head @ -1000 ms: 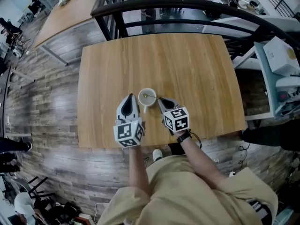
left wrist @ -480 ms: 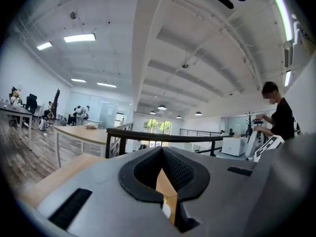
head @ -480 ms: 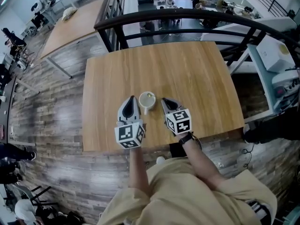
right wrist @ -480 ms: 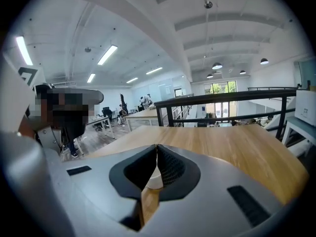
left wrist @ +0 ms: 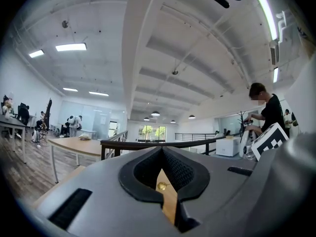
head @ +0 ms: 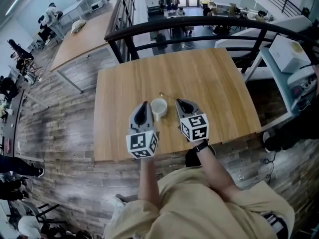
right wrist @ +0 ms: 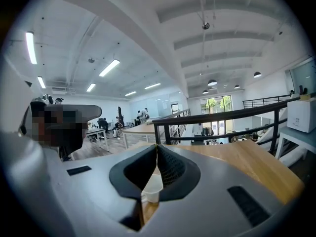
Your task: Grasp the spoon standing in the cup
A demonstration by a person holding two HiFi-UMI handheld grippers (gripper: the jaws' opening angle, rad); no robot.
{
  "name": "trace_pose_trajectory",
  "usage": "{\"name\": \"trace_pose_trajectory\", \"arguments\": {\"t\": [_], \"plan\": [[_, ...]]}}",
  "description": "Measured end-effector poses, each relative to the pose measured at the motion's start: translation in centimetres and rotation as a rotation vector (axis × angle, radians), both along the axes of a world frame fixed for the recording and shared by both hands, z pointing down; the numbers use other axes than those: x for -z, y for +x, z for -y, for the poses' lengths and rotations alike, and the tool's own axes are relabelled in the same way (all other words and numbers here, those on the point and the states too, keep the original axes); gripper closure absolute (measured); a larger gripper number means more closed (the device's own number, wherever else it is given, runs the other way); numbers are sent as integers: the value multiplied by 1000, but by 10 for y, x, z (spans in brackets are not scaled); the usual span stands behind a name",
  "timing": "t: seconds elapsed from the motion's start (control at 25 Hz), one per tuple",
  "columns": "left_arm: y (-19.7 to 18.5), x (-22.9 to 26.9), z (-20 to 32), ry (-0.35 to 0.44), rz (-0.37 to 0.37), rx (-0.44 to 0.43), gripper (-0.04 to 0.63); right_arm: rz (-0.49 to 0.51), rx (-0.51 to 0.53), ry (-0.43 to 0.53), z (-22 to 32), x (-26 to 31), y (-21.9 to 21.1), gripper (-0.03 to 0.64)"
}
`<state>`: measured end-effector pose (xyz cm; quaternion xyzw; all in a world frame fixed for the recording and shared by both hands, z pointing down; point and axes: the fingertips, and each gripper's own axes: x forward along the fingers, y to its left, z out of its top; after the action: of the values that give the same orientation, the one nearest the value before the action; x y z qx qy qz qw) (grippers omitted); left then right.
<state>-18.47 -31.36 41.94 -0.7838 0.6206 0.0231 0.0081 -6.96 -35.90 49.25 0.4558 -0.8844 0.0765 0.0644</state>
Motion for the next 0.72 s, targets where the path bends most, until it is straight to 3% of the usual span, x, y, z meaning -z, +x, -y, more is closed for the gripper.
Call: {"name": "trace_pose_trajectory", "arguments": {"t": [0.4,0.72], "plan": [[-3,34,-31,70,21,10,583,13,-4,151,-32,65,-2,600],[-1,64,-51,142,44,12,583,29,-2,215,-49,99,-3,600]]}}
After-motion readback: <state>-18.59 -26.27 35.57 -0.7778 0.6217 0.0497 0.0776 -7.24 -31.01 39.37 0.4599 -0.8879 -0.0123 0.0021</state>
